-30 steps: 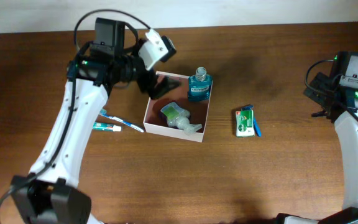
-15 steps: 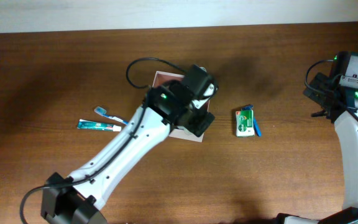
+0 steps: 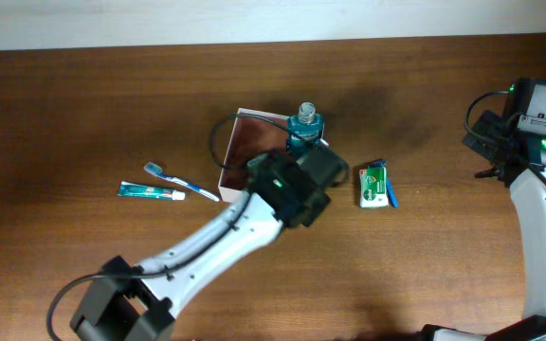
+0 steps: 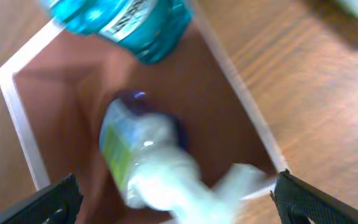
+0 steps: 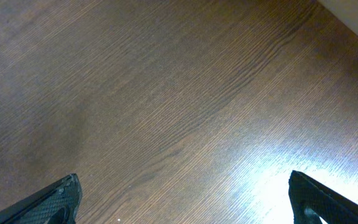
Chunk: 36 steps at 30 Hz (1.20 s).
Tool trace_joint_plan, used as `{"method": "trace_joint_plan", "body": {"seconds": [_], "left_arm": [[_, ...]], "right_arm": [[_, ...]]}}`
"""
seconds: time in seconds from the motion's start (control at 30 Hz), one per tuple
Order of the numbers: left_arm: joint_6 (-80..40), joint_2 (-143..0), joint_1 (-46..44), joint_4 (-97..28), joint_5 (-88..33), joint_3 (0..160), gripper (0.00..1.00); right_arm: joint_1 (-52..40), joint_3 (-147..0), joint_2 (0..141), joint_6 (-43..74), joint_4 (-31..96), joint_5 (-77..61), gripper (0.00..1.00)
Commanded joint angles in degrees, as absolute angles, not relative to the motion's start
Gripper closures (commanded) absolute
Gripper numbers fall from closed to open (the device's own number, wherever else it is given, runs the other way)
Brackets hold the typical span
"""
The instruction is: Pack container
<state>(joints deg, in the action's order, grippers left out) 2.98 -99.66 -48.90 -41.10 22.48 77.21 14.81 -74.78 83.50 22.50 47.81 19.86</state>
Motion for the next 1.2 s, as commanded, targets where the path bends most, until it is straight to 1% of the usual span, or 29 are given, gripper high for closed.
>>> {"method": "trace_joint_plan", "body": {"seconds": [0.0,0.23,0.4,0.5,0.67,0.8,0.9,1.0,1.1,1.17], "left_arm": [[6.09,-96.97,-52.56,-41.60,28.21,76.53,0.01],[0.67,-92.71,-53.74,-46.11,28.40,76.53,0.01],[0.91,-92.66,-53.69,-47.40,28.62,75.57,0.01],[4.19,-92.66,-53.74,-46.89,27.77,73.43,0.01],[5.28,-92.66,-52.69,-45.60,30.70,71.02,0.01],[7.88,-92.66,-50.30,-43.46,24.77,70.41,0.01],[11.53,-92.68,-48.69,-41.04,20.51,70.30,0.04],[12.80,-92.86,-47.40,-39.07,20.27,70.30,0.06],[13.21,-93.21,-46.57,-39.05,20.10,70.30,0.10],[13.52,-93.25,-46.54,-39.18,18.90,70.30,0.10]], "right_arm": [[15.03,-75.33,82.02,23.00,47.81,19.92,0.01],[15.03,-75.33,82.02,23.00,47.81,19.94,0.01],[15.03,-75.33,82.02,23.00,47.81,19.94,0.01],[15.03,-75.33,82.02,23.00,47.81,19.94,0.02],[15.03,-75.33,82.02,23.00,47.81,19.94,0.01],[15.03,-75.33,82.02,23.00,47.81,19.94,0.01],[15.03,-75.33,82.02,23.00,47.81,19.94,0.01],[15.03,-75.33,82.02,23.00,47.81,19.94,0.01],[15.03,-75.33,82.02,23.00,47.81,19.94,0.01],[15.03,-75.33,82.02,22.98,47.81,19.94,0.02]]}}
